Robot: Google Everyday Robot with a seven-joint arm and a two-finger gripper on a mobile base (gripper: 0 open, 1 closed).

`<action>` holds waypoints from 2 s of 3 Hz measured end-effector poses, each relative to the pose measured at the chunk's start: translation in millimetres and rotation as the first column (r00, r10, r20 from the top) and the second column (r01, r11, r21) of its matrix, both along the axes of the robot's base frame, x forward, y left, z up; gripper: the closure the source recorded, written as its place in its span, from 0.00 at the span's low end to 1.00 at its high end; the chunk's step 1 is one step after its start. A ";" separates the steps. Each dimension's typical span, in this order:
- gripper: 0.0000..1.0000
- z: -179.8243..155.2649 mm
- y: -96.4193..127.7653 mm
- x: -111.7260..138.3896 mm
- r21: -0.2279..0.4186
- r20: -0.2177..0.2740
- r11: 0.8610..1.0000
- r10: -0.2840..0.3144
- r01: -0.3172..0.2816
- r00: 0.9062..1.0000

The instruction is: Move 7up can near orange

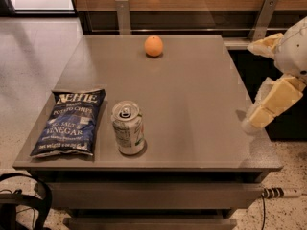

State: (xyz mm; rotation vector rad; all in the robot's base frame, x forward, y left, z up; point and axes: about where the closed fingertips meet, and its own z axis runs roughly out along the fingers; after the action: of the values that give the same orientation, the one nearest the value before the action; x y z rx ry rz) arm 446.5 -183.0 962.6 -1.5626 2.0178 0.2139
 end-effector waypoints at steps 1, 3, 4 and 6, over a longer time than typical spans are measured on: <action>0.00 -11.5 25.2 0.1 0.171 0.019 0.984 0.047 -0.050 0.999; 0.00 -21.9 94.4 -17.6 0.510 0.124 0.835 0.164 -0.205 0.979; 0.00 -22.0 94.1 -17.4 0.506 0.122 0.838 0.163 -0.203 0.979; 0.00 -48.8 122.3 -20.8 0.572 0.131 0.786 0.193 -0.233 0.972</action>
Offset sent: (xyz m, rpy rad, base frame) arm -0.0113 0.0958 -0.0185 0.6167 -0.0288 0.2264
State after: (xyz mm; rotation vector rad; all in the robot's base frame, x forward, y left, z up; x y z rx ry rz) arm 425.7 -60.7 913.8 -1.3562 1.5059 0.7872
